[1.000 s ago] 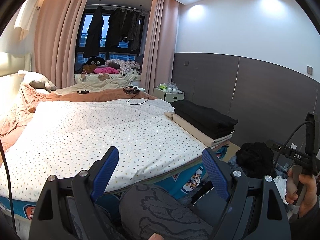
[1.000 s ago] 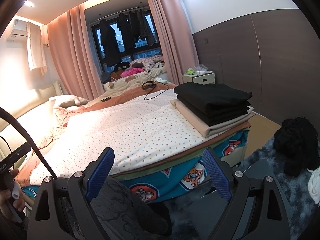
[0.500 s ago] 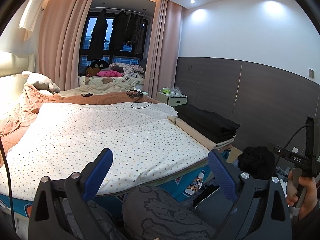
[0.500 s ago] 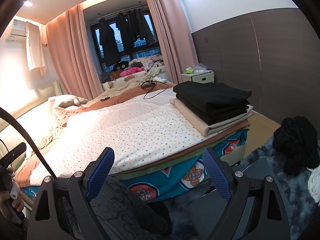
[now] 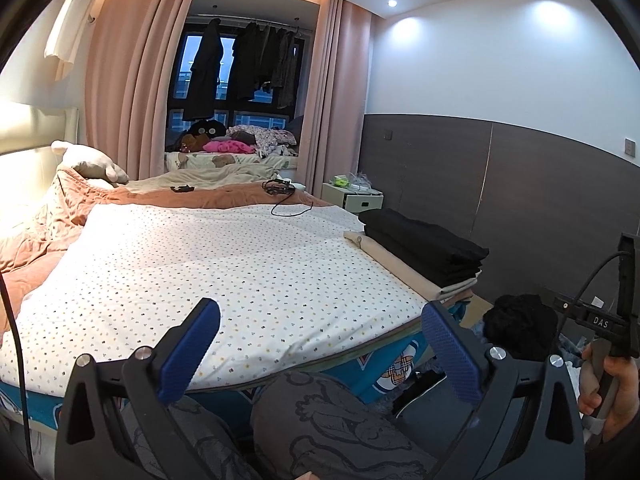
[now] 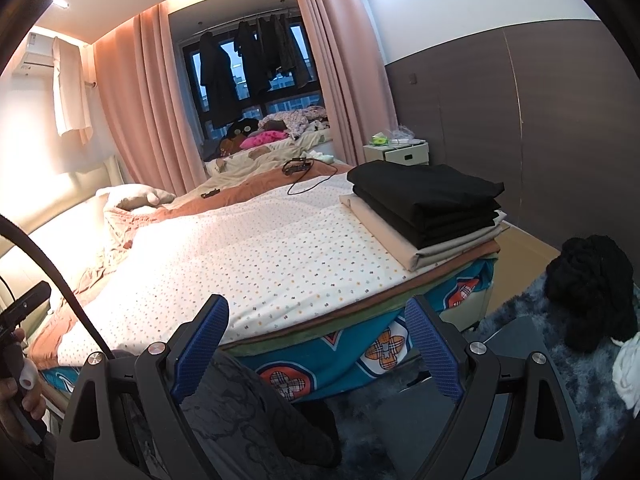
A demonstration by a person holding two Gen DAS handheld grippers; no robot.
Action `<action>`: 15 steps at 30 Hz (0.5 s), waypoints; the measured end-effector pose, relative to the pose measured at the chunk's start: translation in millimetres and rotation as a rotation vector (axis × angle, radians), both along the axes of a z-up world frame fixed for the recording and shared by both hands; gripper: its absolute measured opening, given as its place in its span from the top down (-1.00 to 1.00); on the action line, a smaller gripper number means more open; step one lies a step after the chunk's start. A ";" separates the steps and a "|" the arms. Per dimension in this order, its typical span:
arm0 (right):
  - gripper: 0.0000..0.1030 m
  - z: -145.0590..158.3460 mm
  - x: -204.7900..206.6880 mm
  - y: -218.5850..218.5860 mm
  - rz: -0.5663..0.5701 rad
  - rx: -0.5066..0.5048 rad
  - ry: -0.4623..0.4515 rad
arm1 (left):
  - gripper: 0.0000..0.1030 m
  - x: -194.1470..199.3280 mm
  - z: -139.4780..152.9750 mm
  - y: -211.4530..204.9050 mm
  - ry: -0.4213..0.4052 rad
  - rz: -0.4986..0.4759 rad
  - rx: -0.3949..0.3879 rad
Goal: Fold large clothes
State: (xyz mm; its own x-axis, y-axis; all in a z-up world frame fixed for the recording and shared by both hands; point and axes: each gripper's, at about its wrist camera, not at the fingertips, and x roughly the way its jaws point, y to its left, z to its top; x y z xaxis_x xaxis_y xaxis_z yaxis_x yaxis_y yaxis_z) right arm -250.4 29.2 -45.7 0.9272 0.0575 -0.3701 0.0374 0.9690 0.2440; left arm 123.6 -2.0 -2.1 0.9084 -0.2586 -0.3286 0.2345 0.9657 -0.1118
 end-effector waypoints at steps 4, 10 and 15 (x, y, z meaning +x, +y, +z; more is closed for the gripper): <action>-0.73 0.5 0.8 0.3 0.003 0.000 0.005 | -1.00 0.4 -1.6 1.1 0.002 0.006 0.002; -0.73 0.3 2.6 -4.4 0.001 0.008 0.013 | -1.00 0.8 -2.3 1.5 0.001 0.010 0.003; -0.73 0.9 1.8 -5.9 0.002 0.011 0.017 | -1.00 0.6 -2.5 0.5 0.006 0.000 0.011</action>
